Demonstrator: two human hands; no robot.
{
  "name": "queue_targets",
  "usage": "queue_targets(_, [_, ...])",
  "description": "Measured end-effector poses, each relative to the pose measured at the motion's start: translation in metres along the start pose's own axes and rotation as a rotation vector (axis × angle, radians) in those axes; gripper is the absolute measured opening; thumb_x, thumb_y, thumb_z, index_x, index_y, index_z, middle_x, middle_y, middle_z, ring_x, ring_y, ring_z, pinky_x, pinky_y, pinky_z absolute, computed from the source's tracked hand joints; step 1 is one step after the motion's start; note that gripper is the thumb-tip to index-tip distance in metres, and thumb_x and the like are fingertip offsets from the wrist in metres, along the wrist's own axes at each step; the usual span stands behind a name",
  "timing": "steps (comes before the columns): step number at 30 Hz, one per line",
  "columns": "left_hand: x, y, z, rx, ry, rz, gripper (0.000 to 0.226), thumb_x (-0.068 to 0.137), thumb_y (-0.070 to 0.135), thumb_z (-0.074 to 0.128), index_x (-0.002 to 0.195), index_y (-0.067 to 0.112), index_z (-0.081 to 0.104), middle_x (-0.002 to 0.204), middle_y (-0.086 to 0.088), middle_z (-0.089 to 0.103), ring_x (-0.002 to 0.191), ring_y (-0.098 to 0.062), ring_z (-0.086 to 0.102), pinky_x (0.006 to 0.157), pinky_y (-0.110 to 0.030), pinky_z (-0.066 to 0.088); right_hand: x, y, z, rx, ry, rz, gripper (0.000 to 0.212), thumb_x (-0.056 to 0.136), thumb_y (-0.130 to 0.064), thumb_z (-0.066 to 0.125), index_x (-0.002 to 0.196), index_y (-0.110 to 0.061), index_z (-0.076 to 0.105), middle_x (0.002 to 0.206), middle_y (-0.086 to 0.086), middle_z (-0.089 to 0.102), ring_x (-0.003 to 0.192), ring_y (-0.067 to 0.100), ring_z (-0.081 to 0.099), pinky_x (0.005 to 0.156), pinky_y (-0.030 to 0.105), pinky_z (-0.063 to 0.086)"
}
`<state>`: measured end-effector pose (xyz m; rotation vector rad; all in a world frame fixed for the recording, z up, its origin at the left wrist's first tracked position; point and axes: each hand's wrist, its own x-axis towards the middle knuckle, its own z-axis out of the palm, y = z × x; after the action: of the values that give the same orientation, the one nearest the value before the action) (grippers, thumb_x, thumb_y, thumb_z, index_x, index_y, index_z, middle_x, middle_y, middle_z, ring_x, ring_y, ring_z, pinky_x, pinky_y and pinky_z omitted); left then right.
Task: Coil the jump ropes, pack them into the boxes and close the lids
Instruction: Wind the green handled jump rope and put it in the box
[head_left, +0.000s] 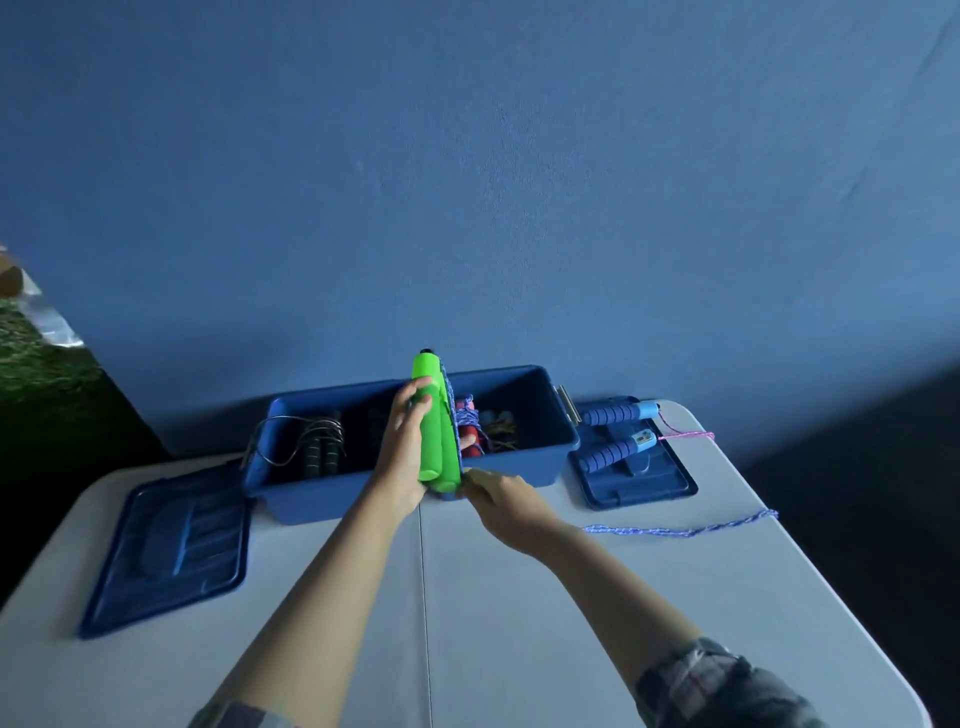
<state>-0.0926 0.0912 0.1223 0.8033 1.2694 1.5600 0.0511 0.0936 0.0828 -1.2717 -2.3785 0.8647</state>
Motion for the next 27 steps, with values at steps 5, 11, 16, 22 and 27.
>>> queue_targets(5, [0.005,-0.008,0.007,0.087,-0.038,0.062,0.022,0.097,0.021,0.045,0.097,0.038,0.060,0.103,-0.022,0.056,0.058,-0.027,0.054,0.052,-0.034,0.047,-0.007,0.016,-0.005,0.023,-0.097,0.055,0.024,0.098,-0.026,0.037,0.096,-0.019,0.060,0.082,0.008,0.061,0.080,0.028,0.056,0.073,0.037,0.046])
queue_targets(11, [0.023,-0.011,-0.034,0.734,-0.033,0.337,0.023,0.093,0.026,0.053,0.102,0.046,0.056,0.080,-0.005,0.052,0.057,-0.018,0.050,0.057,-0.025,0.044,-0.035,0.036,-0.043,-0.170,-0.171,0.016,0.027,0.099,-0.033,0.039,0.103,-0.019,0.062,0.104,0.001,0.067,0.089,0.021,0.058,0.076,0.033,0.046])
queue_targets(16, [0.022,-0.023,-0.066,1.282,-0.341,0.489,0.023,0.098,0.041,0.043,0.118,0.052,0.040,0.102,-0.009,0.043,0.076,-0.027,0.058,0.077,-0.032,0.048,-0.064,0.030,-0.085,-0.276,-0.181,-0.103,0.024,0.099,-0.032,0.041,0.106,-0.020,0.061,0.097,-0.003,0.066,0.073,0.006,0.044,0.067,0.025,0.036])
queue_targets(22, [-0.021,-0.040,-0.047,1.393,-0.778,0.656,0.057,0.093,0.049,0.038,0.143,0.036,0.015,0.124,-0.006,0.043,0.094,-0.027,0.059,0.076,-0.037,0.051,-0.042,0.025,-0.126,-0.215,-0.070,-0.263,0.017,0.097,-0.021,0.049,0.101,-0.014,0.064,0.099,-0.003,0.066,0.087,0.011,0.057,0.079,0.026,0.044])
queue_targets(27, [-0.055,-0.027,-0.032,1.228,-0.915,0.674,0.054,0.092,0.040,0.036,0.139,0.035,0.010,0.136,-0.004,0.031,0.113,-0.028,0.051,0.092,-0.032,0.044,-0.024,0.031,-0.125,-0.068,-0.103,-0.214,0.015,0.096,-0.012,0.051,0.100,-0.007,0.064,0.089,-0.005,0.061,0.079,0.001,0.051,0.074,0.009,0.038])
